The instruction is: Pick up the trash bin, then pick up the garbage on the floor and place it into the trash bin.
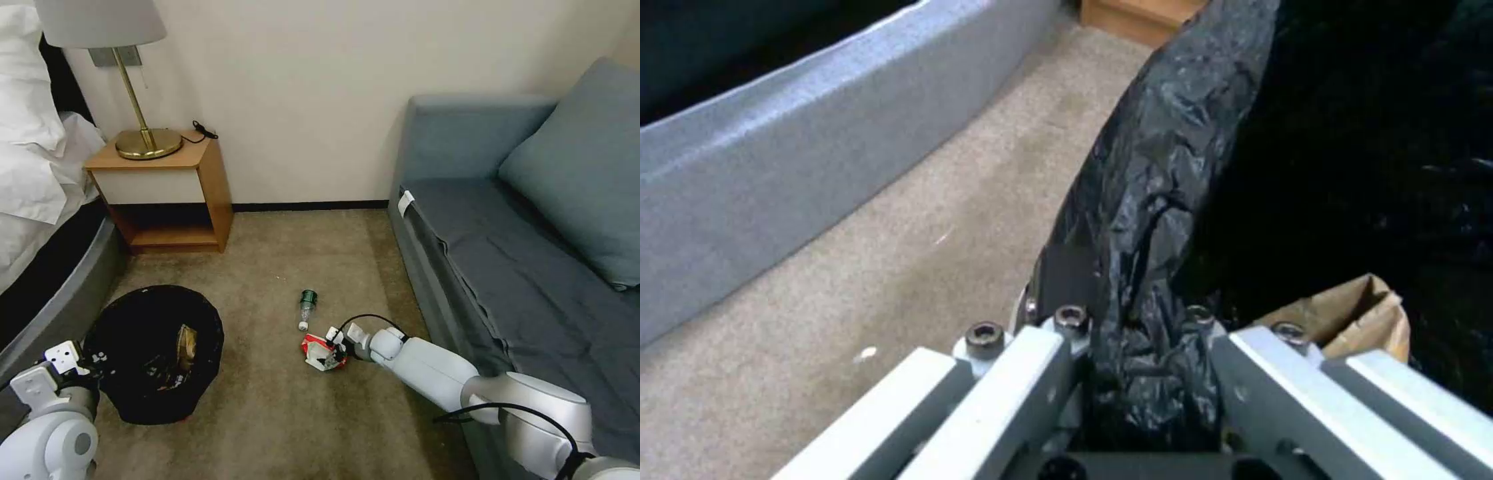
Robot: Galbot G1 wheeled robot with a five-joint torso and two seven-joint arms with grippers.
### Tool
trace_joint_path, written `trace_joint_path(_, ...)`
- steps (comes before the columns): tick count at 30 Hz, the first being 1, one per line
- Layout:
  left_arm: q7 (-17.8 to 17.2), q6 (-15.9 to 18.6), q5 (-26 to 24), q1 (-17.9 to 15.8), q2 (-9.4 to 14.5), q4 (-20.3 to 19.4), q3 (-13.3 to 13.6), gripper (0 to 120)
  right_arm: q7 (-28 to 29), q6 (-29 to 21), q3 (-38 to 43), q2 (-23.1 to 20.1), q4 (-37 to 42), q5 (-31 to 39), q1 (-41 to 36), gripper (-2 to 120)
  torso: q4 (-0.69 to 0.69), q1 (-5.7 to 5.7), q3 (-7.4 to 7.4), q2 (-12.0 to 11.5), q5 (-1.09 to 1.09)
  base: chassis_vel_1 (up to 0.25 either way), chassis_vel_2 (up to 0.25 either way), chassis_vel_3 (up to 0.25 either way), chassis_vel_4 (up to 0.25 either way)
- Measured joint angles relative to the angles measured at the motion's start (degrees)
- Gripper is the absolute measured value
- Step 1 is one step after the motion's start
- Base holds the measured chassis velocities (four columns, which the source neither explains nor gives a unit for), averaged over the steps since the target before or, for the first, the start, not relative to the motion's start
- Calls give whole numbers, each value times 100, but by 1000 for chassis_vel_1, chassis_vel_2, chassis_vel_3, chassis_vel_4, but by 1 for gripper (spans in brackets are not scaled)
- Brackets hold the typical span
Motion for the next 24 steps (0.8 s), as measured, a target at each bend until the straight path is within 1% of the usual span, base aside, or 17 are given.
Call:
trace_joint_path(1, 0, 0, -1, -9, 12, 3, 3, 3, -1, 31, 11, 1, -14, -17, -24, 86, 0, 0, 0, 0, 0, 0, 0, 0, 0)
trace_joint_path(2, 0, 0, -1, -9, 12, 3, 3, 3, -1, 31, 11, 1, -14, -17, -24, 86, 0, 0, 0, 0, 0, 0, 0, 0, 0)
trace_joint_path(4, -1, 0, -3, -22, 26, 14, 11, 3, -1, 66, 26, -1, -19, -34, -55, 79, 0, 0, 0, 0, 0, 0, 0, 0, 0)
trace_joint_path(6, -3, 1, -3, -28, 32, 40, 16, 3, 10, 141, 41, -6, -34, -69, -67, 66, 0, 0, 0, 0, 0, 0, 0, 0, 0)
trace_joint_path(8, -4, 1, -3, -29, 32, 48, 17, 3, 13, 154, 43, -9, -34, -74, -68, 65, 0, 0, 0, 0, 0, 0, 0, 0, 0)
trace_joint_path(10, -4, 1, -2, -37, 36, 77, 19, 3, 27, 210, 43, -24, -29, -96, -67, 51, 0, 0, 0, 0, 0, 0, 0, 0, 0)
trace_joint_path(11, -4, 1, -2, -37, 36, 77, 19, 3, 27, 210, 43, -24, -29, -96, -67, 51, 0, 0, 0, 0, 0, 0, 0, 0, 0)
trace_joint_path(12, -4, 1, -2, -41, 38, 83, 19, 3, 28, 220, 43, -29, -23, -101, -68, 48, 0, 0, 0, 0, 0, 0, 0, 0, 0)
trace_joint_path(13, -4, 2, -2, -46, 42, 88, 20, 3, 28, 232, 43, -38, -9, -109, -73, 44, 0, 0, 0, 0, 0, 0, 0, 0, 0)
trace_joint_path(14, -4, 1, -2, -49, 44, 88, 21, 3, 28, 260, 42, -50, 9, -118, -86, 37, 0, 0, 0, 0, 0, 0, 0, 0, 0)
trace_joint_path(16, -5, 1, -1, -50, 46, 89, 22, 3, 28, 273, 40, -58, 24, -121, -92, 35, -1, 0, 0, 0, 0, 0, 0, 0, 0)
trace_joint_path(18, -5, 3, -1, -53, 54, 88, 25, 3, 36, 302, 39, -87, 77, -135, -118, 24, 0, 0, 0, 0, 0, 0, 0, 0, 0)
trace_joint_path(20, -5, 3, 0, -53, 55, 88, 25, 3, 37, 304, 38, -88, 81, -135, -119, 24, 0, 0, -1, 0, 0, 0, 0, 0, 0)
trace_joint_path(21, -6, 5, 1, -55, 55, 87, 25, 3, 37, 316, 35, -112, 118, -136, -126, 17, 1, 0, 0, 0, 1, 0, 0, 0, 0)
trace_joint_path(22, -7, 5, 2, -55, 55, 87, 26, 3, 37, 317, 34, -124, 136, -136, -127, 14, 1, 0, 0, 0, 1, 0, 0, 0, 0)
trace_joint_path(23, -9, 8, 6, -56, 52, 86, 30, 3, 36, 317, 32, -172, 204, -131, -128, 8, 2, 0, 0, 0, 1, 0, 0, 0, 0)
trace_joint_path(24, -9, 8, 6, -56, 52, 86, 30, 3, 36, 317, 32, -172, 204, -131, -128, 8, 2, 0, 0, 0, 1, 0, 0, 0, 0)
